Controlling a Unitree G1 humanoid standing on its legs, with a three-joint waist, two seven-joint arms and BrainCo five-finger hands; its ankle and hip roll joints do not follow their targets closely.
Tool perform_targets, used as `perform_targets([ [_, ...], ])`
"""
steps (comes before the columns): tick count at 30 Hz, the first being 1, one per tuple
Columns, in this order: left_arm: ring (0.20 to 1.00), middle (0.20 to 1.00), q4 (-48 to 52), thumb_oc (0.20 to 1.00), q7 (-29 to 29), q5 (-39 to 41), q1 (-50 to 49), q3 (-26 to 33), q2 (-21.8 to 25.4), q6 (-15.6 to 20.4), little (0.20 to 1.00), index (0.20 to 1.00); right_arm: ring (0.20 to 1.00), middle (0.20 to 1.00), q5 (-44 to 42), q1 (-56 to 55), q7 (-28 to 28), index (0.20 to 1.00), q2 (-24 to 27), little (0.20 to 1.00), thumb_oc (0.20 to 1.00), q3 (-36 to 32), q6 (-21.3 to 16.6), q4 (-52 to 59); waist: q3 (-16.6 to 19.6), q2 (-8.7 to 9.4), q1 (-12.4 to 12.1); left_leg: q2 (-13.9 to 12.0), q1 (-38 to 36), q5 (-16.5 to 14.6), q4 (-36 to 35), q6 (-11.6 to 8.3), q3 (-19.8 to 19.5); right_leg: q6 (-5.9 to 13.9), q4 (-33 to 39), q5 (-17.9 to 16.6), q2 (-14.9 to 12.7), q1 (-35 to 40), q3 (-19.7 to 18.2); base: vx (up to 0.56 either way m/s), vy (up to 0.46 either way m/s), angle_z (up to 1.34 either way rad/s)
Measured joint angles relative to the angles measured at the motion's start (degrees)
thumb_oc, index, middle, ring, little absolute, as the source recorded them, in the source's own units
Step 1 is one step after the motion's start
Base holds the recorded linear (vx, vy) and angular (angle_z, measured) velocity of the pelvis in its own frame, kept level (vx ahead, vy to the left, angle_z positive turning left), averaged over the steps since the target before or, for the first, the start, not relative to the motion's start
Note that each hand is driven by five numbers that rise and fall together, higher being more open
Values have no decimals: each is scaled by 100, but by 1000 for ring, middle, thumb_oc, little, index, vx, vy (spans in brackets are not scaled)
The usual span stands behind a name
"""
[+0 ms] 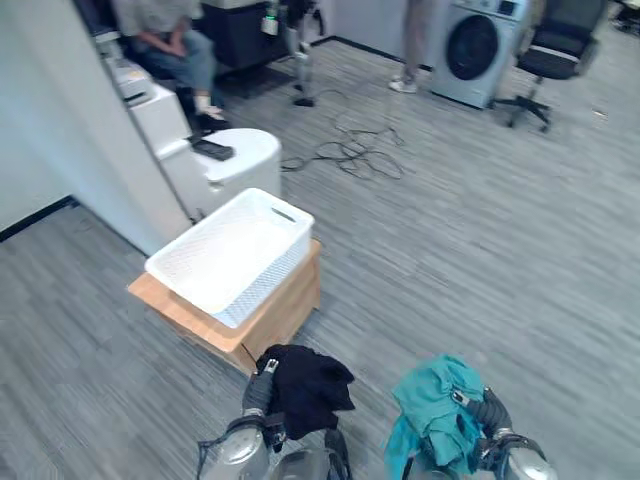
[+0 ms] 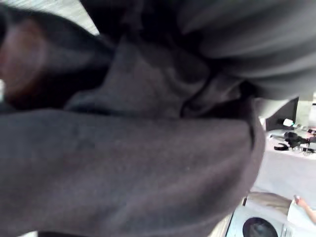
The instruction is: Tidy up the quilt and then pick up the clothes from the bed and put them into the laundry hamper.
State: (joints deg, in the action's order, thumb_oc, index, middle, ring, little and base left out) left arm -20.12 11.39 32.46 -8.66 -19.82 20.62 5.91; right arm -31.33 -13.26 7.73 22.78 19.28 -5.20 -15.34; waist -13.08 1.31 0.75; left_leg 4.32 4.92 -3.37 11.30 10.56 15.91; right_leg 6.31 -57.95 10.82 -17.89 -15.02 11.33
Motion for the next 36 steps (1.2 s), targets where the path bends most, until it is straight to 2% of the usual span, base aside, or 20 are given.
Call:
perform_targets([
  [2,200,200,-95,200,-2,-1,42,45,46,-5,200,200,200,200,2,11,5,200,-22,200,200,-23,-11,113,-167,-260,102,-7,-330,3,-253,-77,-376,-18,859,-26,106,-303,-108,464,-490,92],
  [3,200,200,-72,200,-17,-1,-91,114,15,64,200,200,200,200,11,-28,-33,200,-25,200,200,22,-14,60,-251,-374,72,-47,-544,-97,-383,-256,-770,6,2189,-71,552,-419,-282,419,-432,122],
  [4,200,200,-37,200,-51,-6,-137,99,29,132,200,200,200,200,21,-101,-7,200,-95,200,200,14,-26,98,-264,-466,240,-104,-564,-148,-431,-333,-1215,61,3836,-152,998,-133,-684,406,-359,158],
  [5,200,200,-6,200,-95,-9,-197,91,110,170,200,200,200,200,25,-229,17,200,-154,200,200,5,-88,131,-252,-483,398,-73,-614,-171,-478,-372,-1549,134,4717,-234,1154,-12,-1003,259,-173,237],
  [6,200,200,105,200,-201,-19,-247,99,236,300,200,200,200,200,43,-389,19,200,-258,200,200,37,-130,102,-298,-229,424,74,-780,-74,-652,-367,-1954,238,5690,-510,1230,-8,-1391,392,-275,267],
  [7,200,200,82,200,-238,-26,-259,54,316,401,200,200,200,200,67,-450,116,200,-399,200,200,21,-153,-33,-313,1,573,168,-935,-57,-645,-336,-2398,247,5880,-764,1249,13,-1819,277,-201,270],
  [8,200,200,116,200,-241,-31,-400,29,370,420,200,200,200,200,112,-445,162,200,-439,200,200,46,-161,-91,-333,18,600,219,-1005,-69,-655,-356,-2490,187,5710,-979,1264,36,-1796,264,-206,228],
  [10,200,200,236,200,-223,-52,-664,-153,538,494,200,200,200,200,173,-360,191,200,-482,200,200,24,-176,-165,-290,286,548,271,-1438,-228,-848,-472,-2365,-169,5171,-1785,1220,33,-1472,299,-150,141],
  [11,200,200,225,200,-220,-56,-1019,-147,546,502,200,200,200,200,199,-82,228,200,-461,200,200,21,-207,-264,-218,380,372,297,-1716,-392,-913,-602,-2319,-92,4948,-2312,1226,264,-1556,304,-95,94],
  [12,200,200,199,200,-212,-35,-1102,-186,518,490,200,200,200,200,210,-31,233,200,-427,200,200,-45,-204,-268,-132,423,428,270,-1757,-594,-815,-672,-2302,-197,4996,-1961,1202,451,-1594,313,-128,87],
  [13,200,200,207,200,-188,16,-1134,-195,308,476,200,200,200,200,222,250,222,200,-312,200,200,-175,-192,-283,-131,129,381,28,-1673,-758,-541,-890,-2093,-260,4989,-1849,1372,521,-1442,165,-108,76],
  [14,200,200,227,200,-151,17,-1112,-179,143,483,200,200,200,200,231,462,188,200,-234,200,200,-317,-192,-300,-123,-23,364,-69,-1480,-749,-216,-965,-1799,-376,4990,-1805,1427,542,-1322,163,-102,47],
  [16,200,200,228,200,-70,49,-1012,-175,0,464,200,200,200,200,234,647,201,200,-135,200,200,-367,-165,-289,-126,-15,405,-214,-1136,-854,386,-1140,-1363,-529,5267,-1852,1332,837,-1143,68,12,56],
  [18,200,200,268,200,19,68,-810,-172,-67,469,200,200,200,200,235,476,205,200,-92,200,200,-541,-156,-156,-150,66,515,-680,-1085,-848,96,-1207,-1011,-632,5521,-1778,1318,1188,-830,91,64,74],
  [21,200,200,311,200,563,106,-626,-31,-442,480,200,200,200,200,220,480,210,200,3,200,200,-620,36,-124,-124,8,550,-1203,-940,-500,-667,-1354,-889,-568,5909,-1746,1484,1470,-734,92,20,3],
  [23,200,200,325,200,811,51,-623,-6,-591,490,200,200,200,200,215,402,209,200,52,200,200,-643,94,-108,-90,-54,568,-1331,-895,-279,-931,-1344,-885,-550,6051,-1759,1565,1578,-715,79,6,-6],
  [24,200,200,441,200,1103,-197,-637,55,-632,491,200,200,200,200,214,262,204,200,93,200,200,-654,200,-75,-35,-175,601,-1444,-805,2,-1030,-1321,-924,-517,6159,-1782,1688,1688,-694,81,19,-1],
  [27,200,200,816,200,1412,-582,-753,475,-496,444,200,200,200,200,217,0,199,200,11,200,200,-623,317,-58,33,-64,621,-1371,-828,205,-1220,-1351,-940,-478,6227,-1804,1589,1702,-707,57,38,13],
  [30,200,200,2339,200,1638,-1070,-877,1263,138,49,200,200,200,200,224,-211,193,200,-45,200,200,-624,519,297,32,-102,574,-1270,-927,684,-1635,-1385,-869,-362,6252,-1871,1475,1635,-660,29,26,12],
  [36,200,200,3638,200,1726,-1586,-565,2676,760,-103,200,200,200,200,225,-240,181,200,-151,200,200,-636,571,379,109,-226,507,-1020,-1010,720,-1603,-1448,-870,-189,6254,-1849,1201,1727,-613,29,36,8],
])
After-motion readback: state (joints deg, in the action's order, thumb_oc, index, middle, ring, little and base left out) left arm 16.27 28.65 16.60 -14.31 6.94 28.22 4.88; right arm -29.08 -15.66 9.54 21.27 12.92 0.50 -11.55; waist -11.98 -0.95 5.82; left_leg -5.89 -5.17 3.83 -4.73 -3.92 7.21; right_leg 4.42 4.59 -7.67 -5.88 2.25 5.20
